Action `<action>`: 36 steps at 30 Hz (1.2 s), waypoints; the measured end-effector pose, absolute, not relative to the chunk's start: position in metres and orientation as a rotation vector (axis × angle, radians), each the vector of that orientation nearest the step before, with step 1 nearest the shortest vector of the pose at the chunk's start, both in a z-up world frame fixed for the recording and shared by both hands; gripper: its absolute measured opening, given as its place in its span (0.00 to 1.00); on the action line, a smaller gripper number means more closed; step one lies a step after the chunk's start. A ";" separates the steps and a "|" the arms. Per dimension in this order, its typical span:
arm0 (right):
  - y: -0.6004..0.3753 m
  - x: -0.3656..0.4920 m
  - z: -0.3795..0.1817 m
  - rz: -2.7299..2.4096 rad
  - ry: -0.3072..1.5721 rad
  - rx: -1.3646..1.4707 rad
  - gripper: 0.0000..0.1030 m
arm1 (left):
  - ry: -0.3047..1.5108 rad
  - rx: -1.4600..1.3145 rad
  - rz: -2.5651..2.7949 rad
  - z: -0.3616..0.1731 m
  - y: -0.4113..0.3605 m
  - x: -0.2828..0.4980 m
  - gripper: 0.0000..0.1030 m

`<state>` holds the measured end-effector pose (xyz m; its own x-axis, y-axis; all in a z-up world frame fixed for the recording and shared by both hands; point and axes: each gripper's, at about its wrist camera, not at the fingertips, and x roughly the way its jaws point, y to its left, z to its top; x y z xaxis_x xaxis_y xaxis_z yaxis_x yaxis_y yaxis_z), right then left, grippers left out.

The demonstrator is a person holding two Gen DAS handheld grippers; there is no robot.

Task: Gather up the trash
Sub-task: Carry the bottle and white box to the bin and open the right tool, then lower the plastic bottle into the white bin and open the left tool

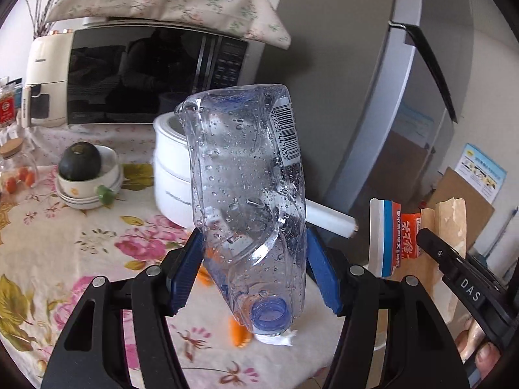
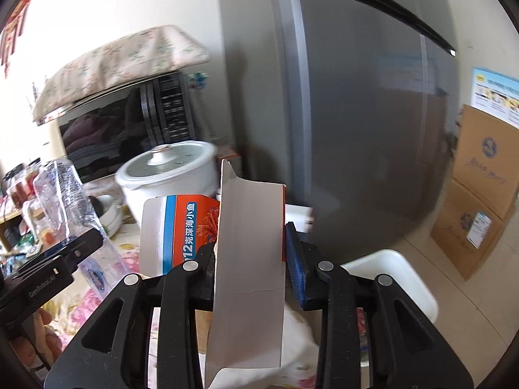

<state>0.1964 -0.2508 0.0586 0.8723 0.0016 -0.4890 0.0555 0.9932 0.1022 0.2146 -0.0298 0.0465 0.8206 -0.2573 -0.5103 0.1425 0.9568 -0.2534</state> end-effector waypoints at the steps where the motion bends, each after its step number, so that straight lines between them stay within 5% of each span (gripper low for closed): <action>1: -0.262 0.195 0.056 -0.048 0.515 0.122 0.30 | 0.574 -0.198 -0.228 0.046 -0.041 0.214 0.61; 10: -0.342 0.207 0.022 -0.206 0.605 0.201 0.32 | 0.604 -0.139 -0.335 0.037 -0.110 0.212 0.61; 13: -0.362 0.212 0.013 -0.259 0.629 0.219 0.40 | 0.613 -0.123 -0.372 0.034 -0.132 0.212 0.61; 15: -0.372 0.212 0.011 -0.288 0.627 0.232 0.58 | 0.618 -0.115 -0.396 0.031 -0.146 0.214 0.61; 17: -0.385 0.207 0.013 -0.339 0.602 0.249 0.64 | 0.627 -0.110 -0.420 0.029 -0.160 0.215 0.61; 32: -0.442 0.181 0.012 -0.619 0.611 0.196 0.93 | 0.719 -0.103 -0.546 0.012 -0.262 0.248 0.61; 36: -0.462 0.174 0.006 -0.701 0.628 0.215 0.93 | 0.763 -0.107 -0.566 -0.001 -0.285 0.256 0.61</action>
<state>0.1745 -0.4625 0.0064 0.5903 -0.5349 -0.6045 0.6595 0.7514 -0.0208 0.2565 -0.2847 -0.0013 0.5819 -0.5218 -0.6238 0.4461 0.8462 -0.2916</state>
